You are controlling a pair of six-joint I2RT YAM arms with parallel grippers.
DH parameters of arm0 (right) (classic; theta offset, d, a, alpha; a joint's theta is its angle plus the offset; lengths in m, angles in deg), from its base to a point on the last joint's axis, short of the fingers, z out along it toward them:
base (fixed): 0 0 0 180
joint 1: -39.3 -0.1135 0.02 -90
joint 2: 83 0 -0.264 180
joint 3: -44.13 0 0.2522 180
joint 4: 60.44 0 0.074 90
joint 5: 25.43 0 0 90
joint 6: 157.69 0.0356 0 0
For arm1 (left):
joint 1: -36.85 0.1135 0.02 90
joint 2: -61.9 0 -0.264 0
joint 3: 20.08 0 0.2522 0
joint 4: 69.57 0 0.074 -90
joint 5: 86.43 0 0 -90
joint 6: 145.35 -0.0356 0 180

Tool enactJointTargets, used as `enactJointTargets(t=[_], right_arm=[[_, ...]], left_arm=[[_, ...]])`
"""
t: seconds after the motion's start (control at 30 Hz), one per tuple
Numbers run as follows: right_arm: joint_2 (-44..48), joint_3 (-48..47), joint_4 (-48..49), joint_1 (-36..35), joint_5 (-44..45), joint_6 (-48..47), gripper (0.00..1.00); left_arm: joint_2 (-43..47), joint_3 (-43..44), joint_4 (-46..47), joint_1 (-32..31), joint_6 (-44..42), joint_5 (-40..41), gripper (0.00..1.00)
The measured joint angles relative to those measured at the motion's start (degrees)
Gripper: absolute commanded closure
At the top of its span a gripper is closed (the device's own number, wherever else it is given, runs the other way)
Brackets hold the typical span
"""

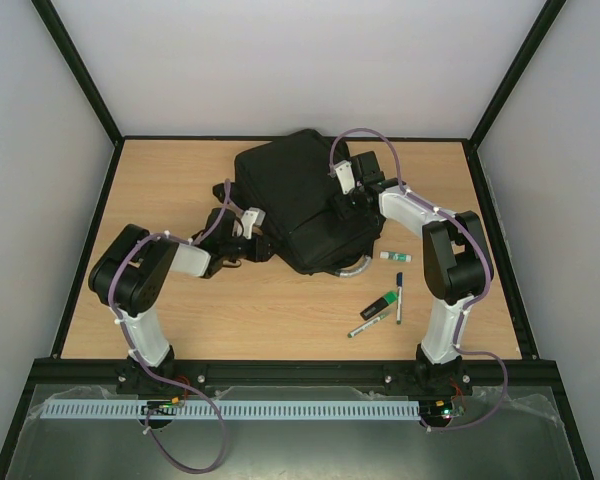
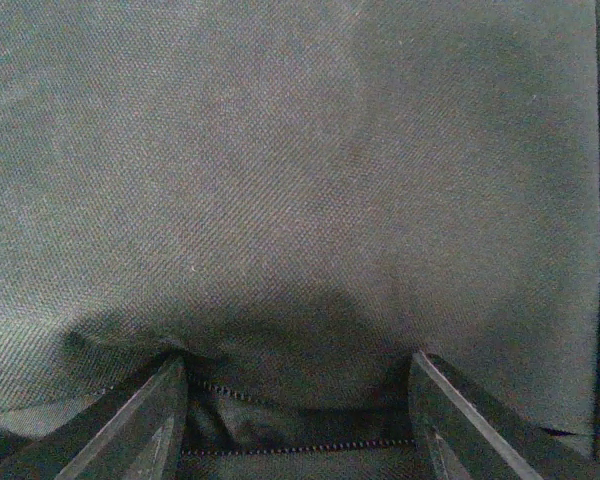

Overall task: Pack the student bag
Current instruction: Unzip the student bag at the center of the board.

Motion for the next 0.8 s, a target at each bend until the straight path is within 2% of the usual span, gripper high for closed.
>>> enactJointTargets(t=[0.23, 0.47, 0.8], right_arm=[[-0.1, 0.0, 0.0, 0.0, -0.2, 0.0, 0.40], [-0.2, -0.1, 0.0, 0.1, -0.3, 0.0, 0.40], [-0.3, -0.2, -0.3, 0.1, -0.4, 0.0, 0.40]], left_arm=[[1.6, -3.1, 2.3, 0.0, 1.5, 1.5, 0.53], [3.7, -5.9, 4.2, 0.0, 3.5, 3.5, 0.57], [2.8, -6.3, 6.1, 0.0, 5.4, 3.4, 0.66]])
